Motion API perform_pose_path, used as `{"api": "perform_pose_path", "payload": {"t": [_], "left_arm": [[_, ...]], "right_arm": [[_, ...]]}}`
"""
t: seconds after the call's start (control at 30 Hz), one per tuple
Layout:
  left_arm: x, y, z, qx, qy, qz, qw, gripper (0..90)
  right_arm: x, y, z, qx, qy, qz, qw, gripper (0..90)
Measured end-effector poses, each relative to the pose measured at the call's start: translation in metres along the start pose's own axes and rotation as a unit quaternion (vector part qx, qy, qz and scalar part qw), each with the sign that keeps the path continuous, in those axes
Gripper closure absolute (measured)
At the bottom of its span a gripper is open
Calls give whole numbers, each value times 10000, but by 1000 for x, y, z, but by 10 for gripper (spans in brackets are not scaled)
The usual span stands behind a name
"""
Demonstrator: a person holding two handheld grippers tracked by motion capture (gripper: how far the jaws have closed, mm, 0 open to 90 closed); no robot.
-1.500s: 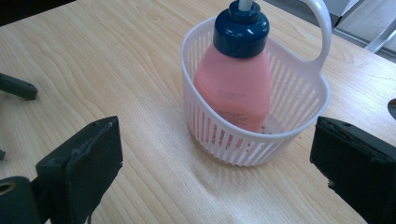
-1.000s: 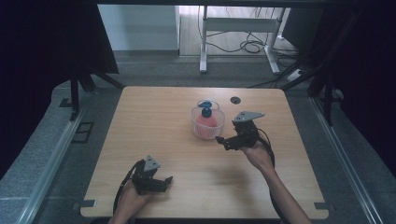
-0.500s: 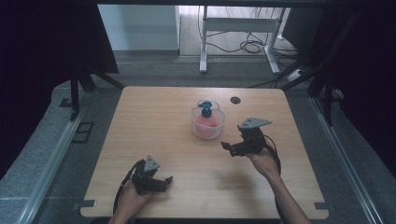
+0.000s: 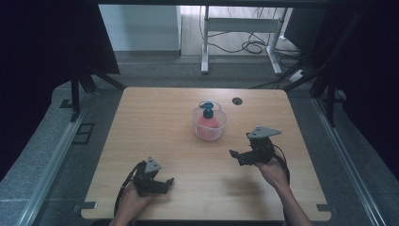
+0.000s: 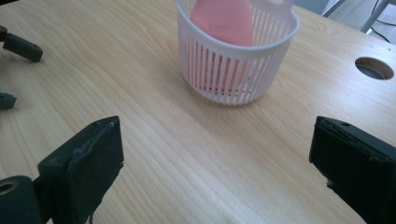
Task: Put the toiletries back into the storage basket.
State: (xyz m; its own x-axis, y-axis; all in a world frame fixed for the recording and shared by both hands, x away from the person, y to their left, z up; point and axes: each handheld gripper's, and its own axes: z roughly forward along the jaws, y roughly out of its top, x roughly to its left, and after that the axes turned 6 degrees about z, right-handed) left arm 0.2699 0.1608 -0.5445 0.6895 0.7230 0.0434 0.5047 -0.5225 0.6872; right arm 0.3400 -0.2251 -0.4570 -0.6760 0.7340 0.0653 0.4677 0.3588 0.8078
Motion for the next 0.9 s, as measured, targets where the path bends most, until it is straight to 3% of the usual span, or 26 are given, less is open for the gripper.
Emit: {"api": "perform_pose_path", "payload": {"t": [0.53,0.9], "left_arm": [[0,0,0,1,2,-8,10000,103],[0,0,0,-1,4,-26,10000,103]], "right_arm": [[-1,-32,-13,95,-76,129,9998,29],[3,-54,-10,269,-51,161,9995,30]]}}
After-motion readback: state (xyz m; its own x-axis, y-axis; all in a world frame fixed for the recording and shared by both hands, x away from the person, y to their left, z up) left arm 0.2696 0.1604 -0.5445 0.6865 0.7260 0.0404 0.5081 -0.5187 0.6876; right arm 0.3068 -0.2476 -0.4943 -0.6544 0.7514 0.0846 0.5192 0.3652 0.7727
